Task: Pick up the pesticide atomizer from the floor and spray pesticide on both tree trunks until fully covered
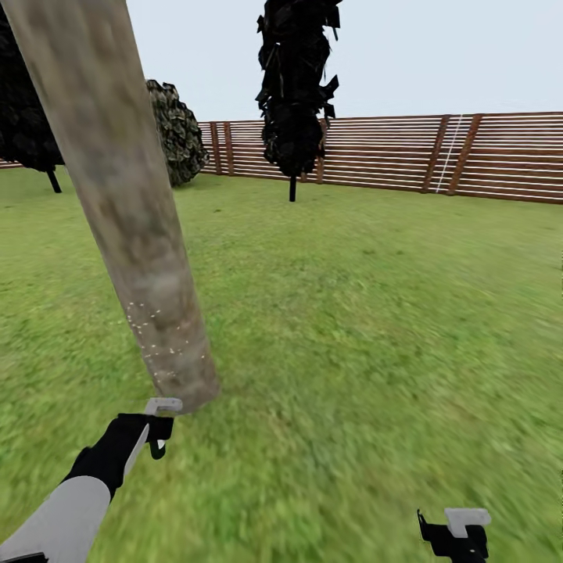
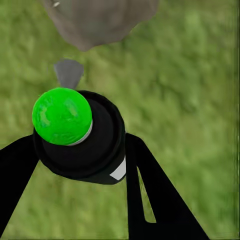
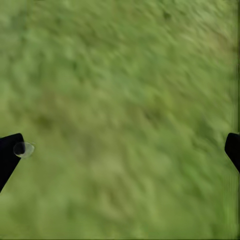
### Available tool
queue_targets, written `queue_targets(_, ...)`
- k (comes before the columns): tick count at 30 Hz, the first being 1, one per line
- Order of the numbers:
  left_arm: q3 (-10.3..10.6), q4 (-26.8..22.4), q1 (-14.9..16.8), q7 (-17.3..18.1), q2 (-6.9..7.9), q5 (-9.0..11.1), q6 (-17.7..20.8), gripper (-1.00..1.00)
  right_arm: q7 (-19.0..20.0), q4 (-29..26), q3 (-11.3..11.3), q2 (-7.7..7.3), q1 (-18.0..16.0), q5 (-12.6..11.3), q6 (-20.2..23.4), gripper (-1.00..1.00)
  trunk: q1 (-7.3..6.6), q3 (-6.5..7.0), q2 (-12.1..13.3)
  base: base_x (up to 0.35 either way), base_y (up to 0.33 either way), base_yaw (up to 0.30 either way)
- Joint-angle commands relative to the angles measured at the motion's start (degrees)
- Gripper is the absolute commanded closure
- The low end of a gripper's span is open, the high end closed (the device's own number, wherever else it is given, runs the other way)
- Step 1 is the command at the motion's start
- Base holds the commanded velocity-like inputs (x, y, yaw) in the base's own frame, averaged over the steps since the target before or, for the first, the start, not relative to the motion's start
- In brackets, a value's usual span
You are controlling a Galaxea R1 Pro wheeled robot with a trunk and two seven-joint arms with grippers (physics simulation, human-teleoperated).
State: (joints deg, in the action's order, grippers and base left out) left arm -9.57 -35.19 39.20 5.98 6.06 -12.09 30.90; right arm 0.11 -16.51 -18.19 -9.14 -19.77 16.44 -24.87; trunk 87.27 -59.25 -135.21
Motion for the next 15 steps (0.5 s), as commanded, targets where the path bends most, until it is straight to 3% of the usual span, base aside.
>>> queue_targets(1,-0.01,0.01,0.0,0.01,0.0,0.03,0.0,1.0,0.02,0.02,0.0,0.0,0.0,0.0,0.0,-1.0,0.0,0.0,0.0,0.216,-0.199,0.0)
queue_targets(8,-0.07,0.11,0.0,0.0,0.09,0.05,0.04,1.0,0.0,-0.01,0.0,0.0,0.0,0.0,0.0,-1.0,0.0,0.0,0.0,0.222,-0.19,0.005)
queue_targets(15,-0.01,0.21,0.0,-0.01,0.02,0.05,-0.04,1.0,-0.02,-0.01,0.0,0.07,0.0,0.0,0.0,-1.0,0.0,0.12,0.0,-0.057,-0.269,0.223)
